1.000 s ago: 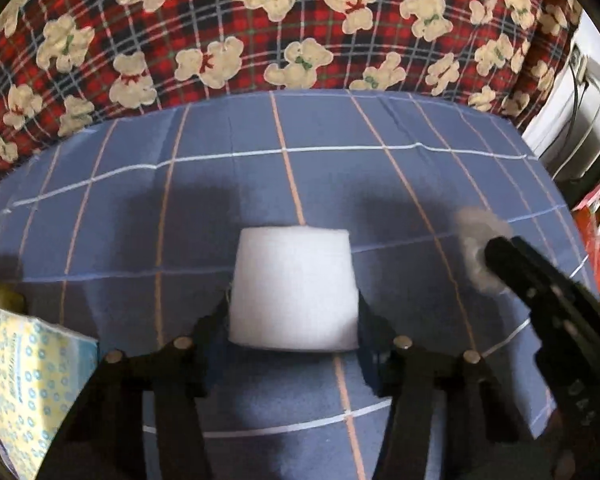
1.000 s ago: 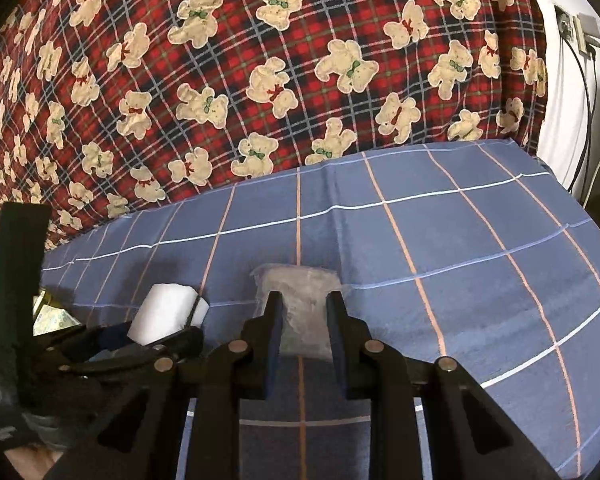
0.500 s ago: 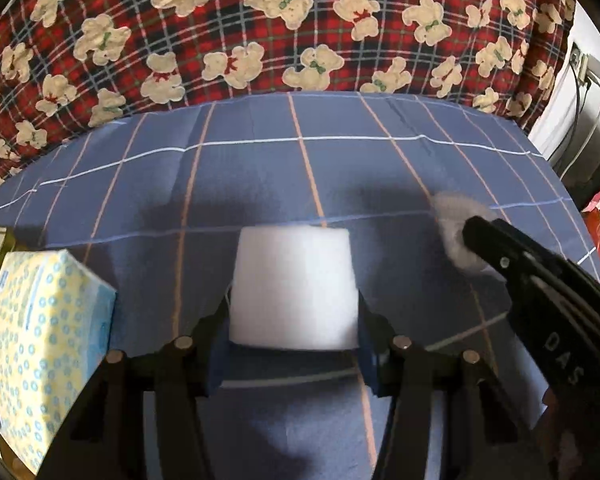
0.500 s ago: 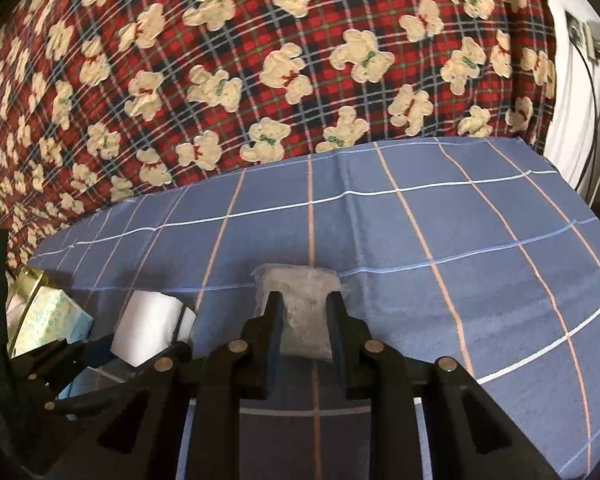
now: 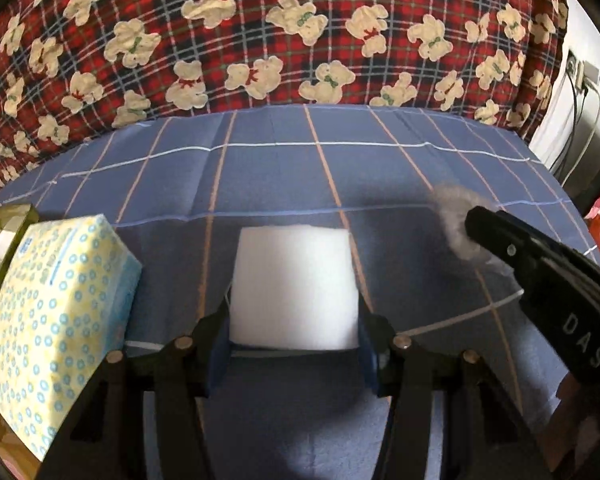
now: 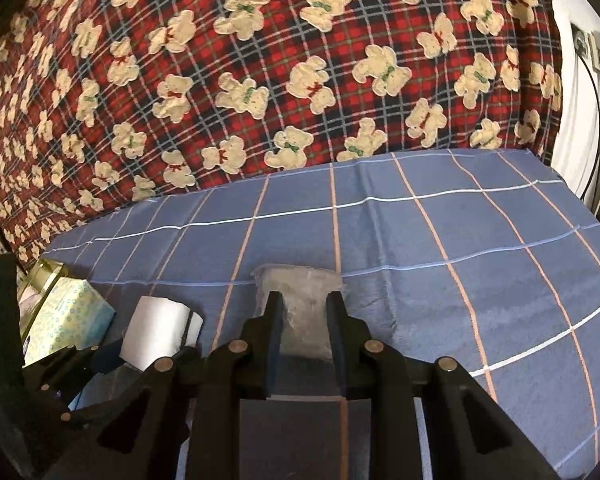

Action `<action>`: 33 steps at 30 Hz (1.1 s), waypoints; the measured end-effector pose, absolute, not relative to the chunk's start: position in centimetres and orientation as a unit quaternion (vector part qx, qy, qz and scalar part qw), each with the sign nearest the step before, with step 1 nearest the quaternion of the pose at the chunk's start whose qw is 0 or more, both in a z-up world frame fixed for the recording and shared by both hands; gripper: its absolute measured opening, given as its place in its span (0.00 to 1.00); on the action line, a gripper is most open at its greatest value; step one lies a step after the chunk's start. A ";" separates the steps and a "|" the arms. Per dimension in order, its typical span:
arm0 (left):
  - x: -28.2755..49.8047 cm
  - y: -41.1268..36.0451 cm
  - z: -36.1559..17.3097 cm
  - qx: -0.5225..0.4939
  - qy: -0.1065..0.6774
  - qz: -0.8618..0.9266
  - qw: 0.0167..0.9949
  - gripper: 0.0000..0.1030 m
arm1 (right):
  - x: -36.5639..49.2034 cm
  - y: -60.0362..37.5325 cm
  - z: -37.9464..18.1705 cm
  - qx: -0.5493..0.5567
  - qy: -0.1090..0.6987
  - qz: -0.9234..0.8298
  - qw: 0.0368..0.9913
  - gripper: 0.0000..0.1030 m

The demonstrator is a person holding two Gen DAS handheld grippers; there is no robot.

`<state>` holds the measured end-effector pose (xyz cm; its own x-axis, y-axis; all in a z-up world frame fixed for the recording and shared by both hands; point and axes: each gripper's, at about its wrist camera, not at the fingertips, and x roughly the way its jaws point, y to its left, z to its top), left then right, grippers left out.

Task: Organize soft objects
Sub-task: 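Lift the white sponge and plastic bag off the table with both tools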

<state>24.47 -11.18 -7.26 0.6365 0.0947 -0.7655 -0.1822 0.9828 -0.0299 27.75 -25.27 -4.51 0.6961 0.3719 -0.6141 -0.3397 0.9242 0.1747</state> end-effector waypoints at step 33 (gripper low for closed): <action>18.0 -9.8 -3.9 -0.050 0.287 0.086 0.953 0.51 | 20.1 -24.5 -2.3 0.006 0.214 0.199 0.956 0.24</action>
